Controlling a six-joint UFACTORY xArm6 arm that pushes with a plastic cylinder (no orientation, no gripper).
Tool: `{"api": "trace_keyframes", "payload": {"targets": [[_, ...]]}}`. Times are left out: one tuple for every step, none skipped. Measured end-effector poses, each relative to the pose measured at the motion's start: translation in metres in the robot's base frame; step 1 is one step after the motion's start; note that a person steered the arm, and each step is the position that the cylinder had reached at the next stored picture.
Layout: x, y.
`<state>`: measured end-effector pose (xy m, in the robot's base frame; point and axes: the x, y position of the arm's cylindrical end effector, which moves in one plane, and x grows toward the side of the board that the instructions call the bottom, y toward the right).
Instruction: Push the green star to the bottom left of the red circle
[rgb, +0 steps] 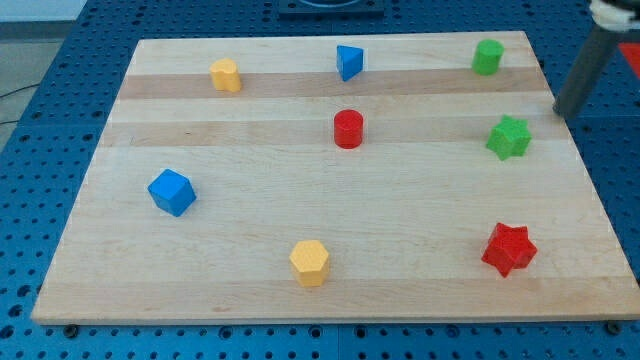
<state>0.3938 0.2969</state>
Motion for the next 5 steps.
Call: {"api": "trace_keyframes", "payload": {"targets": [[0.015, -0.029], [-0.004, -0.130], [0.041, -0.119], [0.042, -0.081], [0.086, -0.083]]}}
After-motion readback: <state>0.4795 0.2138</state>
